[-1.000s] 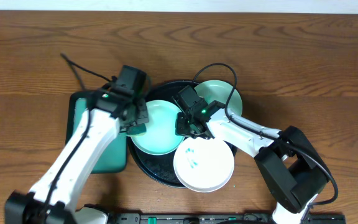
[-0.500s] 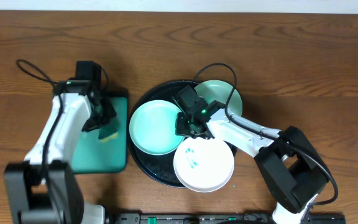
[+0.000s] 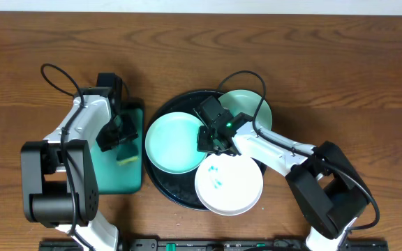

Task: Clean dirty plates on tray and stack at the side
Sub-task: 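Return the sponge to the teal tray with the left gripper, then lift the scrubbed pale green plate off the black tray with the right gripper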

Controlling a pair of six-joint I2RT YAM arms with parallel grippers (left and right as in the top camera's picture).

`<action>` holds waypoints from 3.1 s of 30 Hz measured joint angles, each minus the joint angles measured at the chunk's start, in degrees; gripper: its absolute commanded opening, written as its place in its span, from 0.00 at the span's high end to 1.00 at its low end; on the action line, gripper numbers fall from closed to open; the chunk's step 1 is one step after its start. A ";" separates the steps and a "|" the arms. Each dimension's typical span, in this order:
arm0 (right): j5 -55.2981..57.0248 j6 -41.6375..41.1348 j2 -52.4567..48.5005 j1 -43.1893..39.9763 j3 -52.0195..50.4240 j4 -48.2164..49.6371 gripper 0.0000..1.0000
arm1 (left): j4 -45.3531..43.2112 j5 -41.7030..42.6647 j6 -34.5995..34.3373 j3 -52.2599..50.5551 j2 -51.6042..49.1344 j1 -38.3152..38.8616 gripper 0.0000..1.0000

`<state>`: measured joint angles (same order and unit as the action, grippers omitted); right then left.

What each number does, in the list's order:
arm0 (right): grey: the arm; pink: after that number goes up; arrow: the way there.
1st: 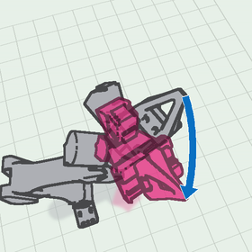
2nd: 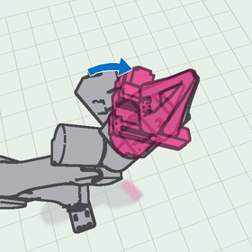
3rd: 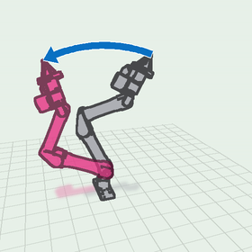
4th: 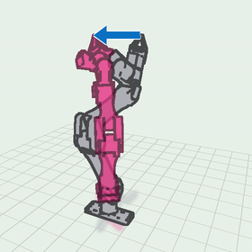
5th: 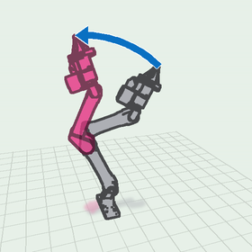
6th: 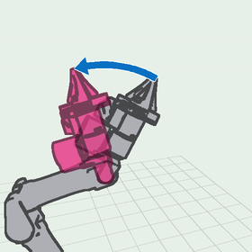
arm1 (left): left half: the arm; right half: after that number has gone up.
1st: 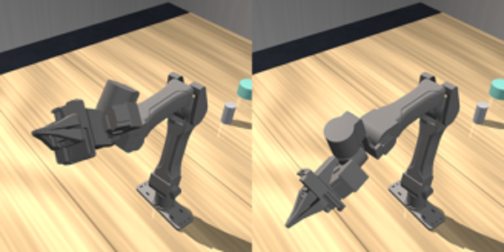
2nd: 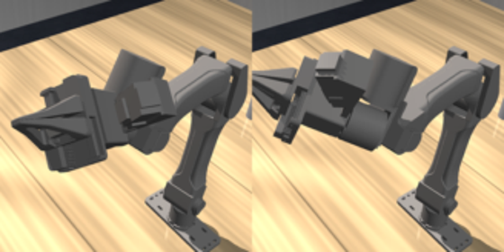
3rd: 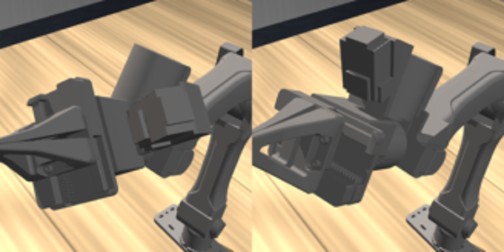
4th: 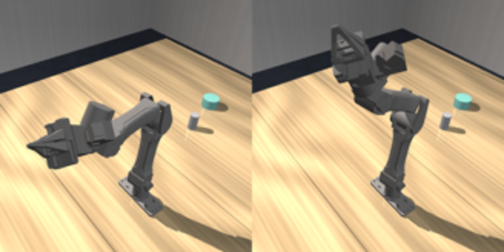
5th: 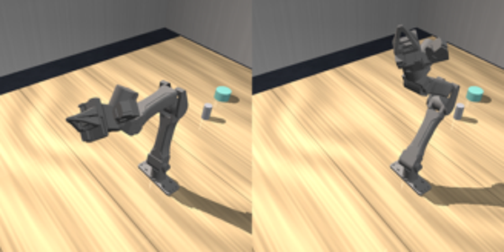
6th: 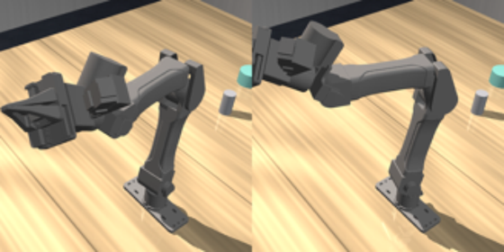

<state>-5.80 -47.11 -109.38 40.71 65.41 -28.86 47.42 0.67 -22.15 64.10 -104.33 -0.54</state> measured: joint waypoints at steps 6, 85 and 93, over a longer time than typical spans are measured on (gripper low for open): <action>0.00 0.02 0.00 0.00 0.00 0.04 0.99 | 3.34 0.22 0.15 0.00 7.19 0.00 0.22; 33.73 32.46 20.76 1.01 -2.71 -1.75 0.99 | 21.55 -5.35 -1.68 0.00 37.27 0.00 0.21; 56.41 40.87 20.79 13.57 -2.71 2.91 0.99 | 21.55 -5.35 -1.70 0.00 37.27 0.00 0.21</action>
<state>50.61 -6.24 -88.60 54.28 62.70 -25.96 68.97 -4.69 -23.86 64.10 -67.07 -0.54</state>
